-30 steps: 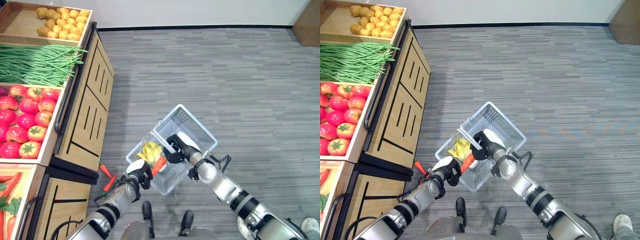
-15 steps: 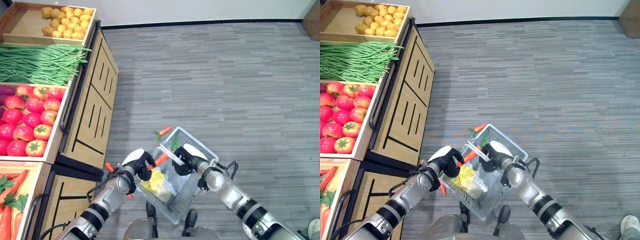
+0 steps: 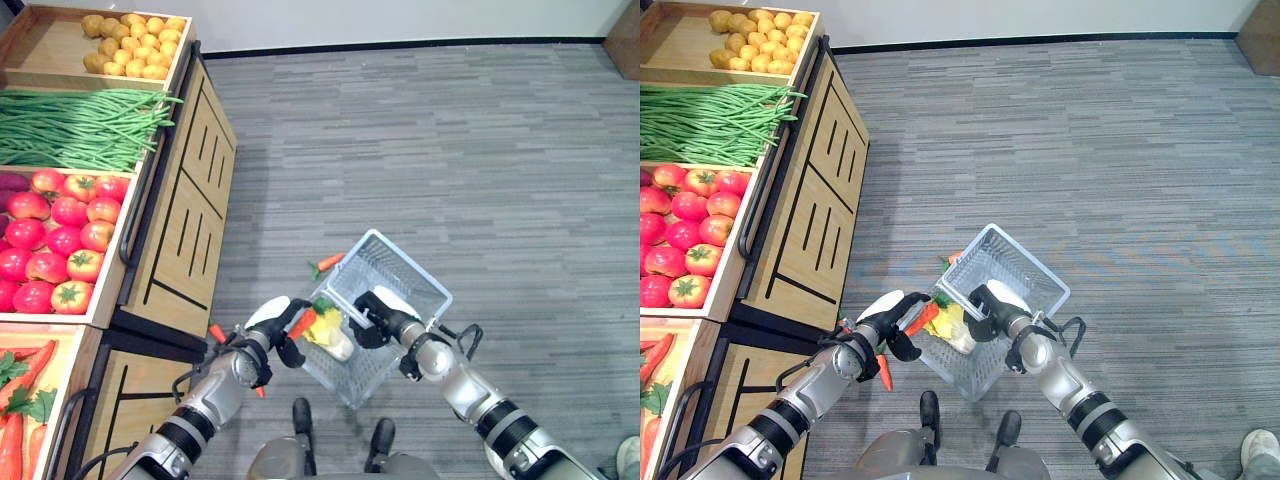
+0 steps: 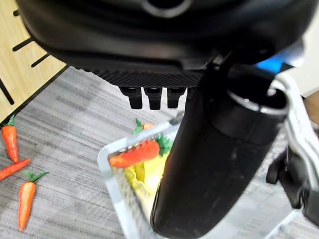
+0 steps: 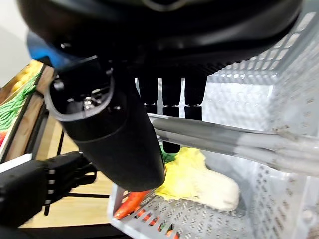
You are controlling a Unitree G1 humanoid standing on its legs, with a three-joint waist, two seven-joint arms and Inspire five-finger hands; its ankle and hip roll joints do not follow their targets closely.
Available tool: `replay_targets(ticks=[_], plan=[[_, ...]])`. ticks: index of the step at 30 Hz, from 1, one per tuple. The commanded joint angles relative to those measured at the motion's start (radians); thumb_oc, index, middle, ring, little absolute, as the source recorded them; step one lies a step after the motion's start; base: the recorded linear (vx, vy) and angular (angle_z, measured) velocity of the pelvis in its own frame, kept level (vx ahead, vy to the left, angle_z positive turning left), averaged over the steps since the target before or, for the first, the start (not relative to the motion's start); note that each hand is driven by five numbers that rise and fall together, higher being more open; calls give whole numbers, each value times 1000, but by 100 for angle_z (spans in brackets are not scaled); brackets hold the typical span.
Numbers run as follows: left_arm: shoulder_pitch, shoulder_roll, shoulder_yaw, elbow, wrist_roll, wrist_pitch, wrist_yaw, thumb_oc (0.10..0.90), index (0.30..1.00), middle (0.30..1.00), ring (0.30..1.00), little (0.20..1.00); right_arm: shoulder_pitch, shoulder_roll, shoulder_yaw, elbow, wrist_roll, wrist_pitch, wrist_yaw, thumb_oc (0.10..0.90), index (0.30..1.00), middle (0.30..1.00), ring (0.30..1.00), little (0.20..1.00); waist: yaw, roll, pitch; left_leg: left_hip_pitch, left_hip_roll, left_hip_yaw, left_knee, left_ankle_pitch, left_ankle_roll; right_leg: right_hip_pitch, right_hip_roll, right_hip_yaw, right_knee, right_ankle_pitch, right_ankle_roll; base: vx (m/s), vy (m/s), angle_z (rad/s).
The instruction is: Get the vegetables into the basket
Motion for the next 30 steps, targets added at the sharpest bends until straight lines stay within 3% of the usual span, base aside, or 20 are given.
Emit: replay_targets(ticks=[1,11,12,13,14,15,16,22,30], plan=[[-82,30,47,-28,18,-46,24,900,1000,1000,1000,1000,-66,57,-22,-55,-12,-102,-47,400,300,300,300,300,-5,-38,-36,62,-35,6,0,-160,7,25,-41,39,-1,-24,45,0,0,0],[64,42,75,264,83,-48,27,900,1000,1000,1000,1000,57,8,-176,147,-26,-60,-120,400,300,300,300,300,-7,-34,-83,123,-27,-4,0,-175,2,78,-31,43,31,-71,32,5,-23,2],[18,-3,42,412,163,-38,121,900,1000,1000,1000,1000,58,11,-166,236,-30,-80,-150,400,300,300,300,300,-19,-41,-95,140,-24,-2,0,-178,-2,86,-28,47,47,-88,29,-4,-38,3],[15,-5,41,416,163,-40,123,900,1000,1000,1000,1000,56,10,-167,238,-30,-81,-151,400,300,300,300,300,-19,-40,-94,139,-24,-2,0,-177,-2,86,-27,46,43,-86,28,-9,-58,4],[6,-28,30,394,131,-42,95,900,1000,1000,1000,1000,66,4,-185,249,-21,-79,-154,400,300,300,300,300,-26,-43,-100,143,-24,-3,0,-177,-3,90,-25,47,46,-91,26,-12,-35,1],[9,-78,29,568,108,-31,63,900,1000,1000,1000,1000,66,12,-185,279,-1,-72,-150,400,300,300,300,300,-33,-45,-107,151,-22,4,0,-178,-4,91,-25,52,55,-99,26,-41,-82,-8],[38,-61,125,598,50,-17,121,900,1000,1000,1000,1000,91,-17,-219,313,3,-57,-142,400,300,300,300,300,-29,-45,-119,159,-23,-2,0,-176,-5,103,-23,45,56,-103,20,-48,-80,-12],[119,-75,273,699,-117,-32,157,900,1000,1000,1000,1000,178,-9,-296,448,44,-47,-141,400,300,300,300,300,-23,-46,-142,173,-24,-12,0,-171,-10,123,-19,35,51,-112,12,-20,-47,2],[139,-111,317,854,-157,-31,147,900,1000,1000,1000,1000,194,45,-301,696,59,-47,-144,400,300,300,300,300,-28,-46,-145,179,-20,-12,0,-168,-17,132,-10,36,46,-114,6,-4,-10,1]])
